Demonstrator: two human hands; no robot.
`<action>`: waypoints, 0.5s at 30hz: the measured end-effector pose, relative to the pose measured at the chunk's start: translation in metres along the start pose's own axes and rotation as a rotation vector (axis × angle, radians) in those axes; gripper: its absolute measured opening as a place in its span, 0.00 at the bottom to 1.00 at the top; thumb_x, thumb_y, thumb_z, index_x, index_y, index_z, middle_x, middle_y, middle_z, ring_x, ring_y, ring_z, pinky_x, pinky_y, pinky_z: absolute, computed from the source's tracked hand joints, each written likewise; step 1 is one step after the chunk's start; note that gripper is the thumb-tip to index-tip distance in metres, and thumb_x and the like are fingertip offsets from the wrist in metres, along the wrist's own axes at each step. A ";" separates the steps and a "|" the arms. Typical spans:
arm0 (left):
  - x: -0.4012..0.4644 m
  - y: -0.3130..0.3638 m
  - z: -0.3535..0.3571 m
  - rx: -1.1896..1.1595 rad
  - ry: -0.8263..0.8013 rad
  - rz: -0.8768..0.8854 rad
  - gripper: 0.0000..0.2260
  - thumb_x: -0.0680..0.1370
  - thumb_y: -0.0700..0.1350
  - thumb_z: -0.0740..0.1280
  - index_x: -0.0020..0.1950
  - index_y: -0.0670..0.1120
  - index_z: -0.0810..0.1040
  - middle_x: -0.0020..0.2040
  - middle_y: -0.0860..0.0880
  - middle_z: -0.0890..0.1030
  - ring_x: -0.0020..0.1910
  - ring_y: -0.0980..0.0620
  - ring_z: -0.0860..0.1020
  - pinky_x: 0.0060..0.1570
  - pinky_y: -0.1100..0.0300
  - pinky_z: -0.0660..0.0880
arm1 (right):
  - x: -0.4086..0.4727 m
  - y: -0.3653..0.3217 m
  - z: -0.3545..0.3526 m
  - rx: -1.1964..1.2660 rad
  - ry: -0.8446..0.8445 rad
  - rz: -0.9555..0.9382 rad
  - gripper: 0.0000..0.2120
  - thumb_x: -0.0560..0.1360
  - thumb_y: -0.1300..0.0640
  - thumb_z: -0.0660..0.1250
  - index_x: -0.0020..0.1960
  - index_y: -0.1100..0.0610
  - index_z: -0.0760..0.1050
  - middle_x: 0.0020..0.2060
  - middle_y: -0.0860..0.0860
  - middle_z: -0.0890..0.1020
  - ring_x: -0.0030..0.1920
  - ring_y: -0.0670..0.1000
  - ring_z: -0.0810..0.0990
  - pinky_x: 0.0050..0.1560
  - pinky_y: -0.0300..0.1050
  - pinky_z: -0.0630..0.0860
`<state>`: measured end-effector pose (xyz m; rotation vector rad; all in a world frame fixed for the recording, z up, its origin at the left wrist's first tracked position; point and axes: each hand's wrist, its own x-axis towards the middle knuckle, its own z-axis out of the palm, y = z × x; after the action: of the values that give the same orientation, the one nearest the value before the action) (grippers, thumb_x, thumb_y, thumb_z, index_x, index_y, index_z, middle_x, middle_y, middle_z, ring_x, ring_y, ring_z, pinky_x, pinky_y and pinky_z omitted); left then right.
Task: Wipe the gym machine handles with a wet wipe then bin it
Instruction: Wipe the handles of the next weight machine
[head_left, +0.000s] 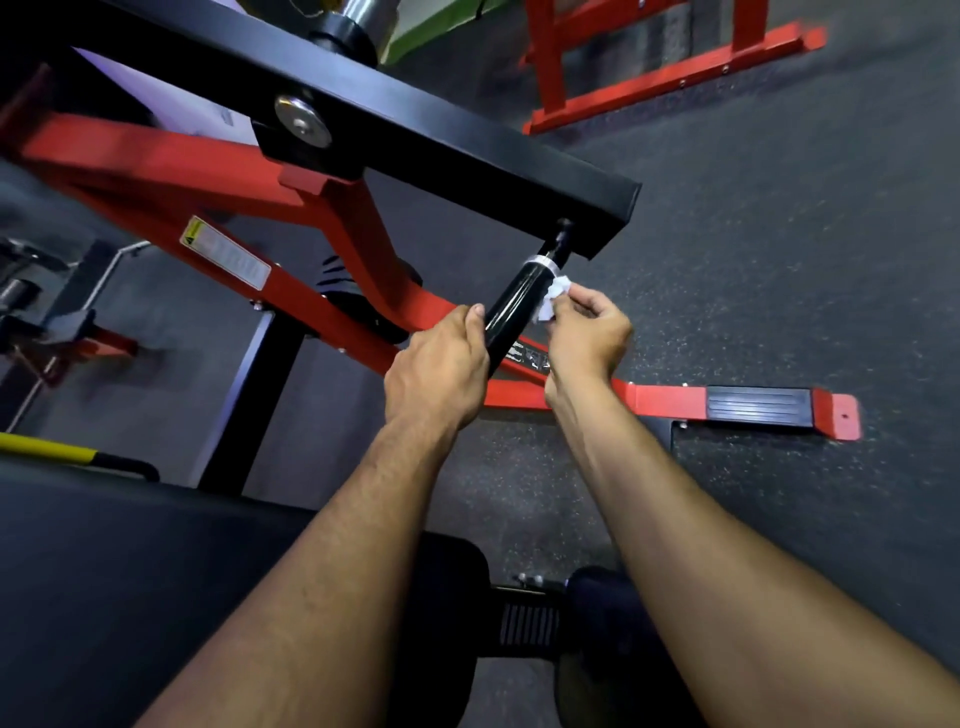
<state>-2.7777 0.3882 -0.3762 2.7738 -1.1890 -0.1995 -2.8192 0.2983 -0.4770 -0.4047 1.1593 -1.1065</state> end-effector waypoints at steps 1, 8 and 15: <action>0.001 0.000 0.000 0.002 0.009 -0.005 0.21 0.86 0.61 0.46 0.58 0.54 0.76 0.55 0.43 0.82 0.56 0.36 0.78 0.54 0.47 0.71 | 0.000 -0.004 0.003 0.008 0.016 -0.003 0.10 0.74 0.65 0.72 0.41 0.51 0.82 0.38 0.50 0.86 0.40 0.49 0.85 0.50 0.56 0.83; 0.000 0.000 0.003 0.003 0.051 -0.036 0.23 0.85 0.62 0.45 0.58 0.55 0.77 0.53 0.46 0.83 0.54 0.39 0.79 0.53 0.47 0.72 | -0.053 0.007 -0.027 -0.043 -0.207 -0.097 0.05 0.75 0.62 0.74 0.45 0.53 0.83 0.36 0.49 0.86 0.37 0.45 0.83 0.45 0.45 0.82; -0.001 0.002 0.003 -0.012 0.095 -0.060 0.18 0.85 0.59 0.46 0.50 0.54 0.72 0.46 0.48 0.80 0.46 0.41 0.79 0.52 0.44 0.77 | -0.038 -0.002 -0.008 0.055 -0.049 -0.045 0.11 0.75 0.66 0.71 0.42 0.50 0.81 0.36 0.50 0.85 0.35 0.46 0.83 0.41 0.43 0.79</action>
<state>-2.7804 0.3871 -0.3788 2.7766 -1.0805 -0.0787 -2.8259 0.3320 -0.4591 -0.4144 1.0790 -1.1594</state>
